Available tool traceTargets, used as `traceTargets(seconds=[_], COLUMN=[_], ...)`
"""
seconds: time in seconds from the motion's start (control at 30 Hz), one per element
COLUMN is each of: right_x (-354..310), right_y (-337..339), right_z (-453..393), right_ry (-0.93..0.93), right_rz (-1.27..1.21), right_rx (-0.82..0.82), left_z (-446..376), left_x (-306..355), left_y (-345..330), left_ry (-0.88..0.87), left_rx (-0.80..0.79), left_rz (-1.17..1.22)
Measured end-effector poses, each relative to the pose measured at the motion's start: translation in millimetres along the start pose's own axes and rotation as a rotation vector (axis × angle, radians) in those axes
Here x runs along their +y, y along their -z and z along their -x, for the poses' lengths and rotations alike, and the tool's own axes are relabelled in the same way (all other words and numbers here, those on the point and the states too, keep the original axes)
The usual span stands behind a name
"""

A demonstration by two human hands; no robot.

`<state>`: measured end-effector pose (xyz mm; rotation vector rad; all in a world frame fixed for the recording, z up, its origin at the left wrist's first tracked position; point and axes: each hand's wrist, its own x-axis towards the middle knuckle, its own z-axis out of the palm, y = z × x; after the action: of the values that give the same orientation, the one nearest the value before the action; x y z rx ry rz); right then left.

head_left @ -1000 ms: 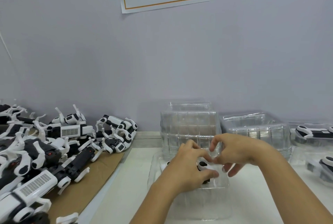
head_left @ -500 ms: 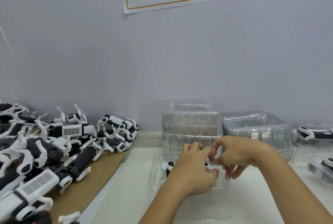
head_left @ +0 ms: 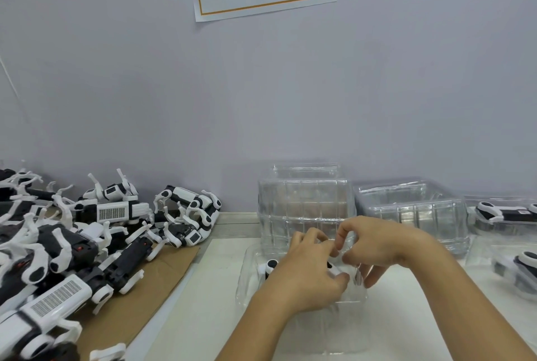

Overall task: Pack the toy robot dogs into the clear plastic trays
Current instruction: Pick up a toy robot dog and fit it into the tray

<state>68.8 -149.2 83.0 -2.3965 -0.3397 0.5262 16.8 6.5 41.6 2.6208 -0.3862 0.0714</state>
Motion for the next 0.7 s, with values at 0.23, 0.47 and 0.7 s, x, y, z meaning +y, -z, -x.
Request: traceTargets(seconds=[0.23, 0.47, 0.7], right_x=[2, -9, -10], right_y=[3, -6, -6], right_z=[0, -1, 2], right_ry=[-0.009, -0.008, -0.021], right_rz=[-0.030, 0.086, 0.068], right_rx=[-0.035, -0.035, -0.040], left_z=[-2, -6, -5], left_x=[4, 10, 4], left_y=[-1, -8, -3], left_ry=[0.071, 0.164, 0.209], left_rx=[0.074, 0.247, 0.268], left_rz=[0.009, -0.058, 0.096])
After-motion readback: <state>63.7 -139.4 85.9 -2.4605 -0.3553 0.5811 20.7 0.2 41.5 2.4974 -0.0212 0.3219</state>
